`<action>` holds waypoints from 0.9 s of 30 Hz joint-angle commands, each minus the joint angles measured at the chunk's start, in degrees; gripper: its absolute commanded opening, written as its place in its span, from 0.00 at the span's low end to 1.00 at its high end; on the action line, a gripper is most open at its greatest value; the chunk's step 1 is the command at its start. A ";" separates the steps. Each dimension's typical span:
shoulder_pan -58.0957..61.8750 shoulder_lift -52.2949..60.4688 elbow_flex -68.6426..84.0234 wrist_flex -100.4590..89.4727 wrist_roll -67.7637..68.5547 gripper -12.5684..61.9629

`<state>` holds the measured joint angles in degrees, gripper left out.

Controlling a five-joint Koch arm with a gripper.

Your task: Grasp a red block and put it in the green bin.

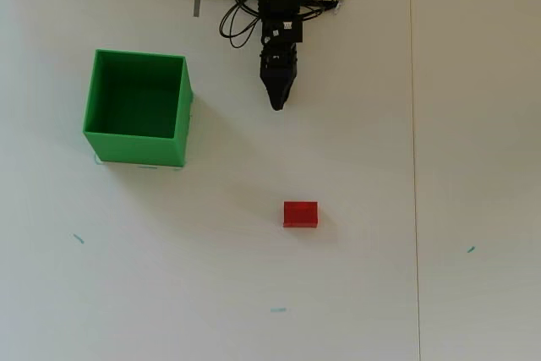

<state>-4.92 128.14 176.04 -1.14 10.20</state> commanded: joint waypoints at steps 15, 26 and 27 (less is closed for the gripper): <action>3.43 -7.38 -55.28 31.82 -5.01 0.61; -0.18 -31.38 -84.73 35.07 -6.50 0.62; -0.18 -32.61 -86.22 35.07 -6.42 0.61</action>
<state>-5.01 96.15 95.80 34.19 3.87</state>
